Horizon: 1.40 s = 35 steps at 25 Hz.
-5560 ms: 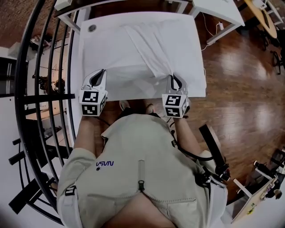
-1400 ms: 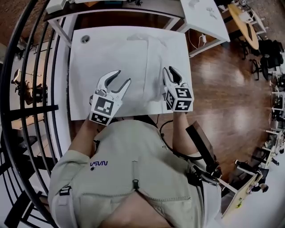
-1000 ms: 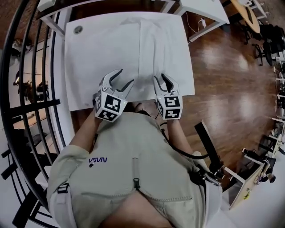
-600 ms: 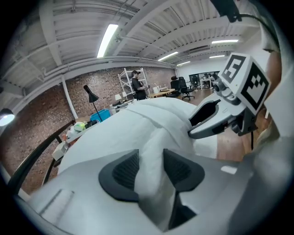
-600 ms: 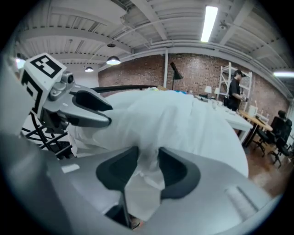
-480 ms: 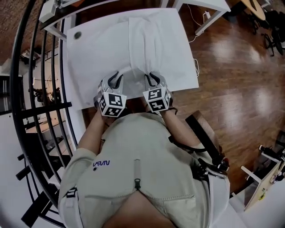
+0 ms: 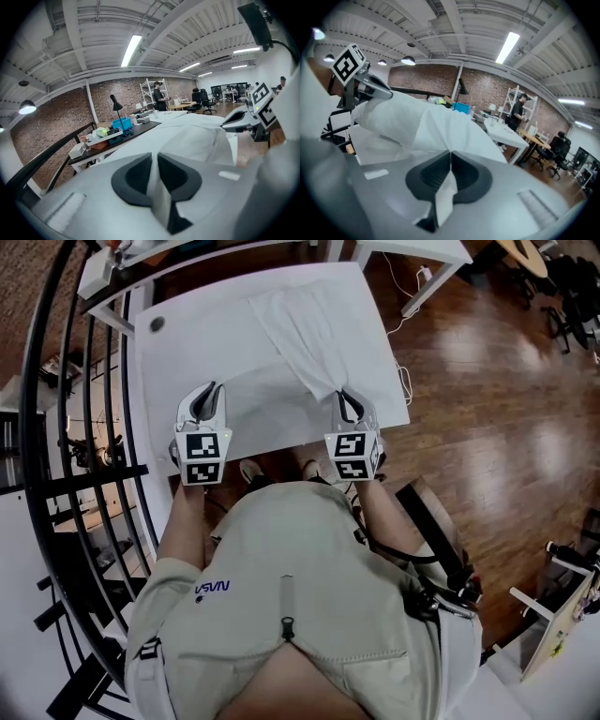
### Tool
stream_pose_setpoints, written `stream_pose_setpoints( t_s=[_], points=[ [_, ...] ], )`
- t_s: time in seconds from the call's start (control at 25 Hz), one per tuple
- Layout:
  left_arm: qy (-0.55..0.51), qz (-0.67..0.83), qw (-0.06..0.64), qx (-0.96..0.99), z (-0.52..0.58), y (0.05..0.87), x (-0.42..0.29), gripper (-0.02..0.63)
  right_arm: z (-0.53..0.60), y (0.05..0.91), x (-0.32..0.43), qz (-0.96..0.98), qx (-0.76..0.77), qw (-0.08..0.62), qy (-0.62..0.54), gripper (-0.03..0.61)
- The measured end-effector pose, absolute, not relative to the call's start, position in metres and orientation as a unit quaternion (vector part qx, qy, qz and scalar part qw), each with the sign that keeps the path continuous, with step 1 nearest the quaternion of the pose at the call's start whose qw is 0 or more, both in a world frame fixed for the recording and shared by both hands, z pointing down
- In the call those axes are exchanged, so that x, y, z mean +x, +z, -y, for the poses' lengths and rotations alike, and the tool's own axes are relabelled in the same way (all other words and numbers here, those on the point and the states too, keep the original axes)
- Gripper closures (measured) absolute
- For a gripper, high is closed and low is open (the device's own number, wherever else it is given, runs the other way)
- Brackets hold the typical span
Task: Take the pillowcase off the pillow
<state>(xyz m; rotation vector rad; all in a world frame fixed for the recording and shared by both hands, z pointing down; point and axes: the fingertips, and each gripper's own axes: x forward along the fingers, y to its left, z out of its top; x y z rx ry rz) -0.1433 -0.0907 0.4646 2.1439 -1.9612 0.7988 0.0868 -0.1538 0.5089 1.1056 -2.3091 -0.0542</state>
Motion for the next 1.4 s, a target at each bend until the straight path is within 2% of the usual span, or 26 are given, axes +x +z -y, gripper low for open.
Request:
stream_pose_setpoints(
  t_s=[0.16,0.32,0.44,0.8,0.88,1.04,1.28,1.4],
  points=[
    [0.257,0.649,0.094,0.71,0.079,0.478,-0.146,0.569,0.165,0.531,0.128,0.837,0.445,0.319,-0.002,0.568],
    [0.264,0.637,0.133,0.712,0.061,0.517,-0.129,0.574,0.154,0.574,0.137,0.827,0.437,0.35,0.048,0.568],
    [0.271,0.631,0.147,0.712,0.051,0.539,-0.12,0.568,0.147,0.593,0.141,0.827,0.433,0.349,0.086,0.568],
    [0.283,0.647,0.125,0.697,0.057,0.527,-0.11,0.524,0.138,0.575,0.139,0.858,0.389,0.315,0.115,0.544],
    [0.266,0.652,0.131,0.697,0.057,0.517,-0.107,0.507,0.134,0.562,0.136,0.87,0.374,0.298,0.119,0.518],
    [0.222,0.666,0.14,0.699,0.061,0.489,-0.103,0.492,0.13,0.518,0.126,0.899,0.349,0.241,0.11,0.517],
    [0.175,0.663,0.106,0.721,0.09,0.442,-0.1,0.492,0.162,0.467,0.108,0.914,0.349,0.195,0.07,0.517],
    [0.19,0.628,0.109,0.746,0.116,0.442,-0.1,0.436,0.18,0.451,0.099,0.908,0.366,0.194,0.061,0.515]
  ],
)
